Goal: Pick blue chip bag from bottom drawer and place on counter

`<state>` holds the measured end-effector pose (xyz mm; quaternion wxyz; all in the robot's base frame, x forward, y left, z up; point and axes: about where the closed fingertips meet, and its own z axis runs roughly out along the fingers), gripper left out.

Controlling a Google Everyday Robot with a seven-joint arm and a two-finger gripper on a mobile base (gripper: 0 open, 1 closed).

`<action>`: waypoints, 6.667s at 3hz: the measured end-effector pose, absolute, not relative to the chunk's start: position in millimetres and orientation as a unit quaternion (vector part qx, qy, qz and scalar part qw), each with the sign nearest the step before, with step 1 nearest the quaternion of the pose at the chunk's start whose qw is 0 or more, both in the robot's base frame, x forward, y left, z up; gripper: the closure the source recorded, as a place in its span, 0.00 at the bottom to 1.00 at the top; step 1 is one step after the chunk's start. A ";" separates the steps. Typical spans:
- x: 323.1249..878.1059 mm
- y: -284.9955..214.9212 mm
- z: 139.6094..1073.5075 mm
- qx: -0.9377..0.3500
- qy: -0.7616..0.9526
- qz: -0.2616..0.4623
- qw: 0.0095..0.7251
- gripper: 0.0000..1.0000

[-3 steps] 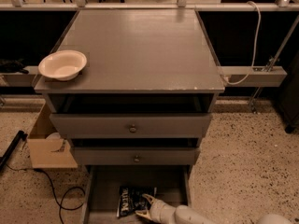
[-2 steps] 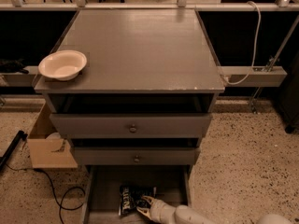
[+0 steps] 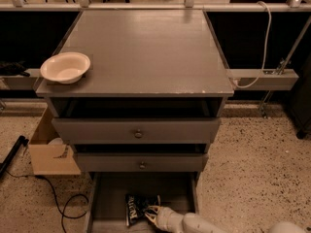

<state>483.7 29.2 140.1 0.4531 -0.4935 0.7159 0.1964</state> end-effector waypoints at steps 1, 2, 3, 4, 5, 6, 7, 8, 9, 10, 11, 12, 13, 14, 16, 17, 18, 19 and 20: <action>486.5 23.1 146.8 -0.492 0.717 0.195 0.452 1.00; 494.8 12.2 173.4 -0.496 0.711 0.181 0.464 1.00; 501.4 -12.7 213.5 -0.493 0.703 0.159 0.487 1.00; 503.0 -32.1 235.7 -0.488 0.702 0.146 0.498 1.00; 503.5 -56.5 264.0 -0.490 0.700 0.123 0.505 1.00; 502.8 -83.3 301.0 -0.484 0.694 0.103 0.523 1.00; 502.8 -83.4 301.2 -0.484 0.694 0.102 0.523 1.00; 499.8 -100.2 340.0 -0.492 0.680 0.058 0.540 1.00; 493.0 -118.7 374.2 -0.491 0.669 0.026 0.557 1.00; 478.3 -135.2 419.8 -0.495 0.648 -0.013 0.579 1.00; 457.0 -158.0 464.9 -0.488 0.629 -0.051 0.603 1.00; 458.2 -158.5 469.7 -0.487 0.626 -0.054 0.607 1.00; 461.5 -159.9 484.2 -0.484 0.616 -0.063 0.618 1.00; 465.8 -164.0 521.4 -0.480 0.592 -0.086 0.642 1.00; 466.5 -183.9 618.1 -0.474 0.538 -0.135 0.684 1.00; 473.0 -184.0 621.5 -0.472 0.539 -0.134 0.685 1.00; 488.8 -193.3 658.7 -0.465 0.524 -0.154 0.697 1.00; 499.7 -213.8 726.8 -0.469 0.489 -0.201 0.708 1.00; 502.0 -224.9 760.2 -0.471 0.471 -0.223 0.712 1.00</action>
Offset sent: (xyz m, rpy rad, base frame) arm 0.0215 -0.0340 0.0690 -0.0284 -0.0865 -0.0193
